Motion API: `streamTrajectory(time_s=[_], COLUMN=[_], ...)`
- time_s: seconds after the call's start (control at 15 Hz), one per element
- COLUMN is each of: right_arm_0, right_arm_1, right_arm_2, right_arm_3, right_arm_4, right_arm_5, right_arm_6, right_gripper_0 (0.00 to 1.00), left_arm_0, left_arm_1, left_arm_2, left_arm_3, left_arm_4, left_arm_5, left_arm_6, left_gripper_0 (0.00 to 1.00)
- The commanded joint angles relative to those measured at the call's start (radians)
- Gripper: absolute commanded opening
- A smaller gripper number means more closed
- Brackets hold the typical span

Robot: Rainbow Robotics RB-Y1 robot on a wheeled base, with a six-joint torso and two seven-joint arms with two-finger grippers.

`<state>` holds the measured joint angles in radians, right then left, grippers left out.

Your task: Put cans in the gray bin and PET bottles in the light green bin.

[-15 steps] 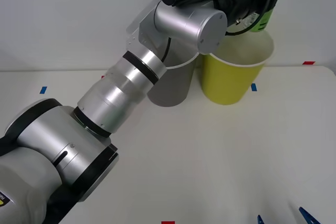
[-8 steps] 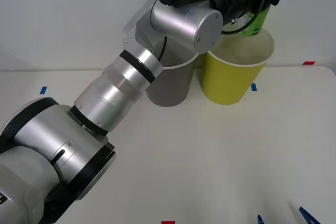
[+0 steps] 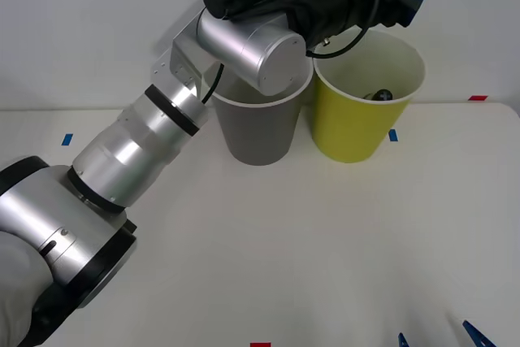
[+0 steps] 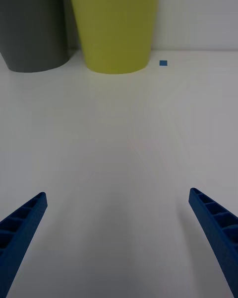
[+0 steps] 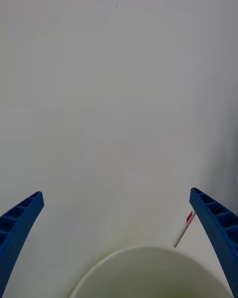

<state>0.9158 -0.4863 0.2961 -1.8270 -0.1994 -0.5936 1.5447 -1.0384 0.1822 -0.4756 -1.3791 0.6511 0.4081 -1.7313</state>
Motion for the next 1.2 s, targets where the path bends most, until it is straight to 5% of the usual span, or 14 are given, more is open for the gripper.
streamTrajectory(time_s=[0.07,0.67,1.0,1.2], right_arm_0=[0.000,0.000,0.000,0.000], right_arm_1=[0.000,0.000,0.000,0.000], right_arm_2=[0.000,0.000,0.000,0.000], right_arm_3=[0.000,0.000,0.000,0.000], right_arm_4=[0.000,0.000,0.000,0.000], right_arm_5=[0.000,0.000,0.000,0.000], right_arm_6=[0.000,0.000,0.000,0.000], right_gripper_0=[1.00,1.00,1.00,1.00], left_arm_0=[0.209,0.664,1.063,1.242], left_arm_1=[0.141,0.408,0.442,0.447], left_arm_2=[-0.008,0.086,0.223,0.232], left_arm_3=[-0.252,-0.623,-0.882,-0.908], left_arm_4=[0.005,0.007,-0.010,-0.027], left_arm_5=[0.000,-0.163,-0.226,-0.371], left_arm_6=[0.004,0.019,0.006,-0.013], left_gripper_0=[1.00,1.00,1.00,1.00])
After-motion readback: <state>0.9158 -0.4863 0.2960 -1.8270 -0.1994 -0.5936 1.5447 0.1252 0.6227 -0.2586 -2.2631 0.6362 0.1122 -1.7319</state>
